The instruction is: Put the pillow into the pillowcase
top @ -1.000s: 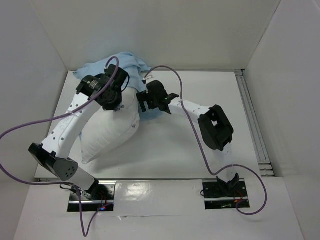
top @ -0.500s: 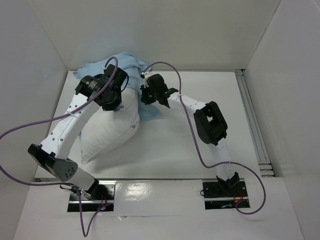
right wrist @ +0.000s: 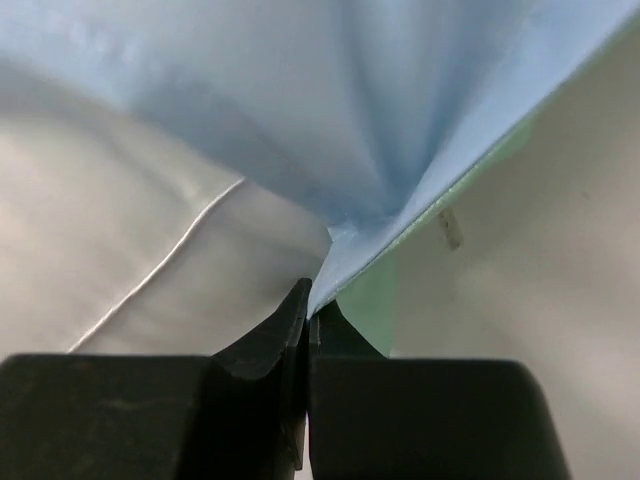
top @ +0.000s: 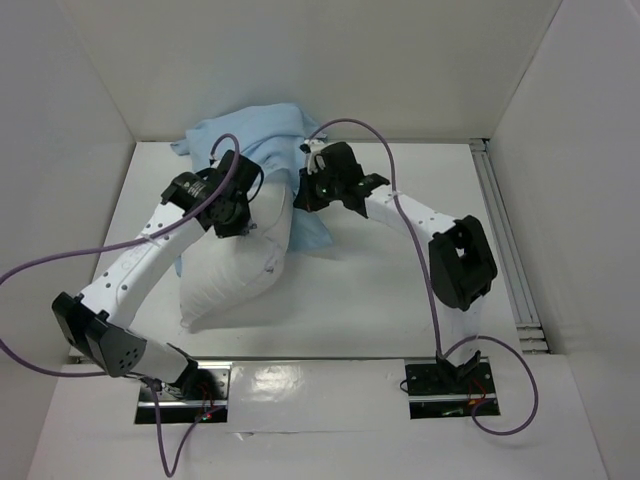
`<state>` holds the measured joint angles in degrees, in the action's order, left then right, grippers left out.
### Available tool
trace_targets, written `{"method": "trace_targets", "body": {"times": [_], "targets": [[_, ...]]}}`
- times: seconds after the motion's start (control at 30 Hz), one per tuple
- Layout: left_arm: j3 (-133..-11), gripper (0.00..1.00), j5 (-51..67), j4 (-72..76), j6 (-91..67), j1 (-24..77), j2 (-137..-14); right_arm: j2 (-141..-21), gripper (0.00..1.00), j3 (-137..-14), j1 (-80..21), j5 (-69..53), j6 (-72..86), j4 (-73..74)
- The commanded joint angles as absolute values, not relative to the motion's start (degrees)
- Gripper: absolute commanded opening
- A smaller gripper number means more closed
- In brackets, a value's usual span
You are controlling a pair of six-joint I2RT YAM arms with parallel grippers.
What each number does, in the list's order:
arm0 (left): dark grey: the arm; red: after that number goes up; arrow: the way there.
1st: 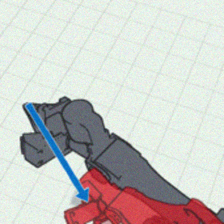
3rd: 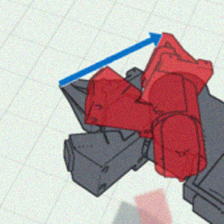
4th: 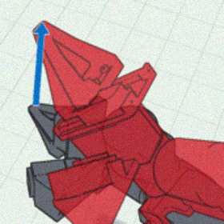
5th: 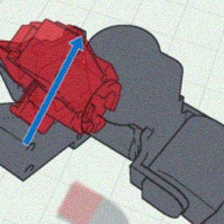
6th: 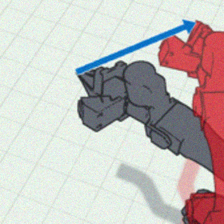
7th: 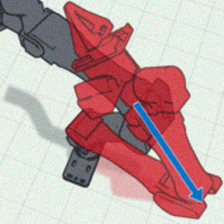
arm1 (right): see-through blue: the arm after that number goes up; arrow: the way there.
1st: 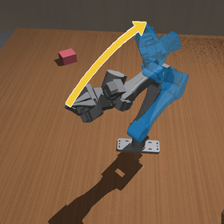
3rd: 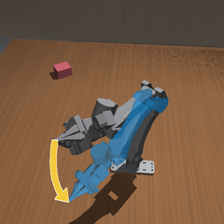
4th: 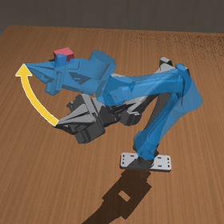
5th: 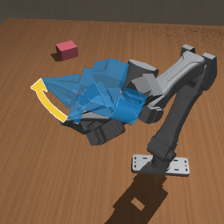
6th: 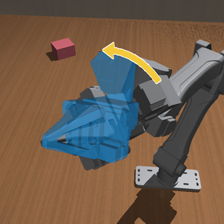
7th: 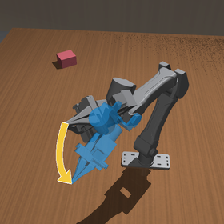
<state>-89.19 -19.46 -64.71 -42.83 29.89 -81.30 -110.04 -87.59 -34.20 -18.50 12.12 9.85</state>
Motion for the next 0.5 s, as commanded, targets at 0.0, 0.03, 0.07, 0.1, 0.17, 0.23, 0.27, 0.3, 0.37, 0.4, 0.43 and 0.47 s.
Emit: {"method": "trace_targets", "body": {"times": [0.0, 0.03, 0.07, 0.1, 0.17, 0.23, 0.27, 0.3, 0.37, 0.4, 0.43, 0.47], "targets": [[-95.61, 0.00, -27.41, -59.93, -46.85, 29.44, -83.14, -99.51, 0.00, -93.67, -36.12, -25.14, 10.11, 19.04], [-97.37, 0.00, -28.12, -60.55, -46.85, 29.44, -84.01, -97.23, 0.00, -94.30, -38.12, -25.75, 8.89, 20.99], [-99.21, 0.00, -29.08, -61.51, -46.85, 29.44, -84.02, -92.68, 0.00, -94.83, -39.45, -25.75, 8.18, 23.35], [-103.58, 0.00, -31.18, -62.74, -46.85, 29.44, -85.68, -90.46, 0.00, -94.22, -40.59, -24.53, 8.17, 28.16], [-107.21, 0.00, -32.78, -65.13, -47.37, 29.97, -86.30, -83.80, 0.00, -88.63, -42.36, -22.42, 9.13, 29.53], [-108.02, 0.00, -32.78, -64.43, -48.08, 30.67, -85.79, -80.78, 0.00, -76.89, -42.36, -21.89, 13.24, 27.26], [-108.02, 0.00, -32.09, -62.07, -48.60, 31.72, -84.65, -80.08, 0.00, -74.29, -41.58, -21.88, 14.49, 26.46], [-106.10, 0.00, -32.08, -61.09, -48.60, 32.42, -84.12, -79.55, 0.00, -72.44, -41.57, -21.88, 15.37, 24.89], [-104.86, 0.00, -31.55, -60.29, -50.70, 35.57, -83.33, -79.54, 0.00, -70.66, -41.57, -21.10, 16.96, 24.35], [-103.55, 0.00, -31.55, -59.60, -51.41, 36.73, -82.80, -80.76, 0.00, -71.27, -41.57, -19.88, 17.57, 23.74], [-102.58, 0.00, -32.16, -58.81, -52.03, 37.87, -82.79, -81.38, 0.00, -73.11, -41.57, -19.86, 17.58, 23.73], [-101.61, 0.00, -32.17, -57.93, -52.73, 39.62, -82.79, -82.08, 0.00, -74.34, -41.57, -19.34, 17.58, 23.73]]}}
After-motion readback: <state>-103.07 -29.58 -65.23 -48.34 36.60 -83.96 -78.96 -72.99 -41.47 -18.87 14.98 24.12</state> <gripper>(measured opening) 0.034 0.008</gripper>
